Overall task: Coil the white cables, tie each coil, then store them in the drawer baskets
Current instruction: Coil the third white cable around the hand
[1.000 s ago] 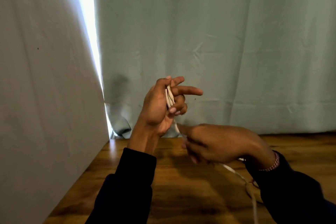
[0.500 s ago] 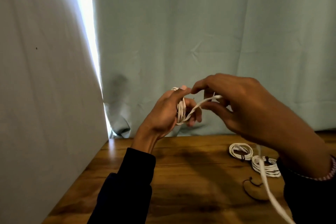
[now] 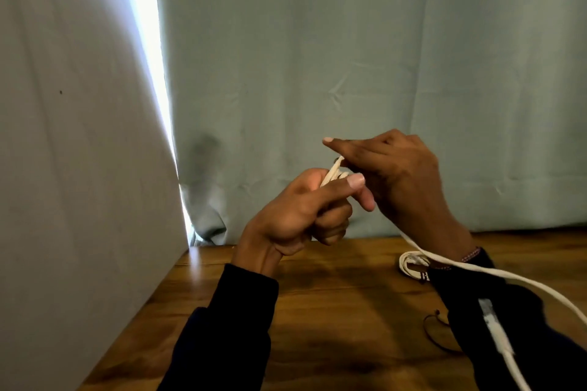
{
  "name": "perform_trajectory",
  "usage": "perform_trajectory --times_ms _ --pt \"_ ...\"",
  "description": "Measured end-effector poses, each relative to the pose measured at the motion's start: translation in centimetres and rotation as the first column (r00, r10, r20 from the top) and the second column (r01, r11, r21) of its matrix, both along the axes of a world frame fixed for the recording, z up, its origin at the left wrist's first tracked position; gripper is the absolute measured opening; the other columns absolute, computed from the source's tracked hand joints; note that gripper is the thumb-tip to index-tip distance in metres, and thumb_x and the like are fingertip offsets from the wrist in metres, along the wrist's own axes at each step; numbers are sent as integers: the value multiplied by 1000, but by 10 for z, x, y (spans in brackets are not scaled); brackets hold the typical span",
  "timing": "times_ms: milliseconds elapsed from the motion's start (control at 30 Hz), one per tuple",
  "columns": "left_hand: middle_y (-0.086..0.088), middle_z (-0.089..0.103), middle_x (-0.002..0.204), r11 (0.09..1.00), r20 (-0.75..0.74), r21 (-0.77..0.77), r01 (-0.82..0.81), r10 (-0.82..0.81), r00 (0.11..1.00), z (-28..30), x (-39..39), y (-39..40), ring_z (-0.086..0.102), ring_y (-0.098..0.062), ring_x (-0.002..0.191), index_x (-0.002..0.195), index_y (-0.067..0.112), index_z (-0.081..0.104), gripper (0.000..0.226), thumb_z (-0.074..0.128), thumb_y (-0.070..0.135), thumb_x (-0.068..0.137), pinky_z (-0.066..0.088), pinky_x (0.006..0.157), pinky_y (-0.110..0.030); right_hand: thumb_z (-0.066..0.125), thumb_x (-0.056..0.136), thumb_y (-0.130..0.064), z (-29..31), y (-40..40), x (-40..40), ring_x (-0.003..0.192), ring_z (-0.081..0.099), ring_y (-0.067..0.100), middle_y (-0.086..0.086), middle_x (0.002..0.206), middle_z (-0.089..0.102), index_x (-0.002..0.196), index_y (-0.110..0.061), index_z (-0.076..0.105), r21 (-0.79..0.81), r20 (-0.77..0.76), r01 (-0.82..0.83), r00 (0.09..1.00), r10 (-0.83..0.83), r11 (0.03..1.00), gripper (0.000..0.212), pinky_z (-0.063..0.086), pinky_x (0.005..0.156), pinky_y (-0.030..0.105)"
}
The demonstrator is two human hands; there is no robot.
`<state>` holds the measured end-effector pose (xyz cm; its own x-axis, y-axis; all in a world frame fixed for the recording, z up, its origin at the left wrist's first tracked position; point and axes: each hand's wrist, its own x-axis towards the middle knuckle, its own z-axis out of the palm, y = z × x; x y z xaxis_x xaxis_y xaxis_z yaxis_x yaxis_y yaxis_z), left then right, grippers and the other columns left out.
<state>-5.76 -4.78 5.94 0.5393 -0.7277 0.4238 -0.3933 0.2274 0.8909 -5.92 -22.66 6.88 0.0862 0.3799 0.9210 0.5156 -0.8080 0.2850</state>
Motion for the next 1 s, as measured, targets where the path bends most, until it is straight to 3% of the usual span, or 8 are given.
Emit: perform_trajectory --times_ms 167,300,400,533,700,800,933,1000 --pt "5 26 37 969 -121 -242 47 -78 990 4 5 -2 19 -5 33 119 -9 63 48 34 26 104 22 39 -20 48 97 -23 -11 14 9 69 65 25 5 86 71 147 -25 40 -20 -405 -128 908 109 992 51 50 58 34" --pt "-4 70 63 913 -172 -408 -25 -50 984 6 6 -5 49 -6 32 127 -15 51 53 35 29 102 43 38 -18 57 93 -4 -18 29 6 73 64 18 9 99 69 150 -9 33 -102 -740 -127 672 10 987 62 55 67 30" --pt "-12 72 118 854 -249 -515 -72 -69 966 8 8 -4 75 -15 69 122 -10 54 52 38 34 98 61 62 -28 56 100 -12 -15 34 -7 77 63 16 10 104 67 134 -5 48 -216 -847 -65 508 -153 974 36 56 71 28" --pt "-13 61 138 823 -241 -530 -203 84 967 11 12 -1 66 -27 117 99 1 58 43 30 33 108 60 85 -46 51 104 -22 -12 41 -29 67 69 13 5 89 72 153 -13 18 -247 -901 -150 400 -170 957 60 61 69 34" --pt "-5 56 144 831 -161 -421 -363 325 932 6 18 -6 65 -29 119 132 2 42 43 32 35 107 57 89 -52 56 100 -30 -5 33 -44 73 65 8 0 95 69 131 -15 49 -361 -812 -115 528 -251 926 35 59 72 32" --pt "-2 58 143 834 -66 -313 -455 459 886 0 21 -8 72 -25 103 143 6 36 49 31 39 107 60 86 -45 60 98 -32 2 25 -57 79 59 -14 -9 112 66 129 -28 56 -310 -811 -195 565 -151 930 31 50 67 15" --pt "-1 71 75 756 72 -168 -633 650 757 -11 28 -4 59 -15 55 96 10 57 48 37 54 101 47 61 -34 64 95 -24 13 10 -61 77 64 -9 -18 102 70 120 -29 62 -102 -721 -235 687 90 967 25 49 65 14" --pt "-6 62 57 797 27 -96 -597 602 798 -11 27 -4 48 -17 46 108 10 57 66 33 70 90 40 52 -31 68 92 -22 16 4 -53 76 65 -6 -15 96 74 112 -25 68 -45 -538 -178 834 127 983 21 51 68 18"
